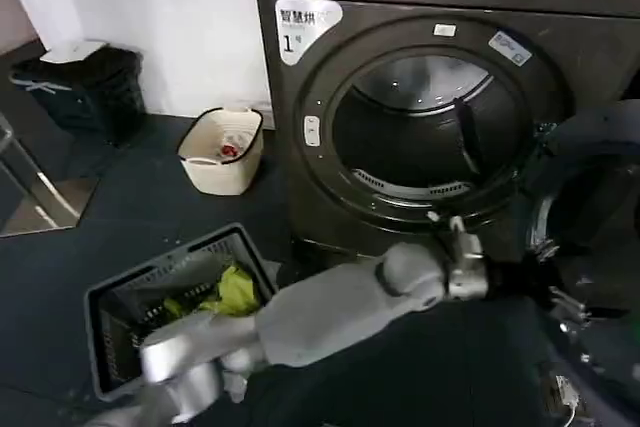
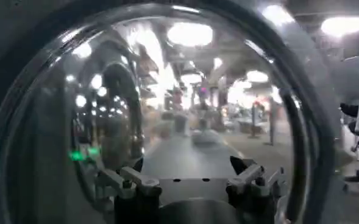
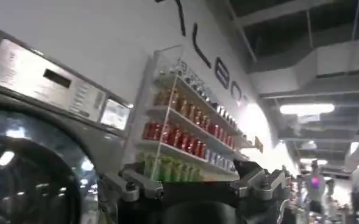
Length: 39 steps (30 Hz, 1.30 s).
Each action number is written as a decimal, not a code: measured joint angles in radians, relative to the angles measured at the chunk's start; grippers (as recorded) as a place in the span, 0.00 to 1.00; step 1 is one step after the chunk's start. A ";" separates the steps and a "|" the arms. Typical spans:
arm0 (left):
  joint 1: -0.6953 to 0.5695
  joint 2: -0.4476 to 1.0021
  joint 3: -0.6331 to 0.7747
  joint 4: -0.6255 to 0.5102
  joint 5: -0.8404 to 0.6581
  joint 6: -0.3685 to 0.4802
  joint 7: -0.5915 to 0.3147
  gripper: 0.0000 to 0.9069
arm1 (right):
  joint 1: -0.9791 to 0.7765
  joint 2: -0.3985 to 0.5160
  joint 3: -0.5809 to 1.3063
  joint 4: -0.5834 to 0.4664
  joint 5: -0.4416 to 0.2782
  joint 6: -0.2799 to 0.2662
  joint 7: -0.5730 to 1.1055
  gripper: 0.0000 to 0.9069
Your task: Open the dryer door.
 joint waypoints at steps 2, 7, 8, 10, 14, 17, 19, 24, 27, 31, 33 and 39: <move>-0.008 0.003 0.001 0.027 0.001 0.002 -0.012 1.00 | -0.007 0.000 0.013 -0.006 0.001 0.001 0.000 1.00; -0.009 0.002 -0.003 0.050 0.006 0.004 -0.037 1.00 | -0.016 -0.002 0.033 -0.022 0.004 0.007 -0.001 1.00; -0.008 0.002 -0.004 0.051 0.006 0.004 -0.042 1.00 | -0.016 -0.002 0.033 -0.024 0.004 0.008 -0.001 1.00; -0.008 0.002 -0.005 0.049 0.000 0.013 -0.055 1.00 | -0.016 -0.002 0.034 -0.026 0.004 0.009 -0.001 1.00; -0.010 0.002 -0.003 0.043 -0.023 0.034 -0.065 1.00 | -0.017 -0.004 0.039 -0.035 0.003 0.013 0.000 1.00; -0.010 0.002 -0.003 0.051 -0.022 0.009 -0.079 1.00 | -0.019 -0.010 0.042 -0.042 0.000 0.019 0.000 1.00; -0.010 0.002 -0.003 0.057 -0.020 -0.006 -0.085 1.00 | -0.019 -0.013 0.041 -0.045 0.000 0.020 -0.001 1.00; -0.024 0.002 0.011 0.086 -0.012 -0.037 -0.082 1.00 | -0.017 -0.019 0.040 -0.057 -0.001 0.023 -0.002 1.00; -0.029 0.002 0.014 0.101 -0.014 -0.049 -0.083 1.00 | -0.020 -0.019 0.042 -0.059 -0.001 0.026 -0.003 1.00; -0.025 0.002 0.016 0.083 -0.027 -0.084 -0.097 1.00 | -0.020 -0.024 0.045 -0.062 -0.003 0.032 -0.003 1.00; -0.029 0.002 0.029 0.066 -0.039 -0.142 -0.117 1.00 | -0.015 -0.028 0.043 -0.061 -0.003 0.032 -0.003 1.00; -0.027 0.002 0.061 0.027 -0.069 -0.290 -0.173 1.00 | -0.013 -0.036 0.035 -0.059 -0.003 0.031 -0.003 1.00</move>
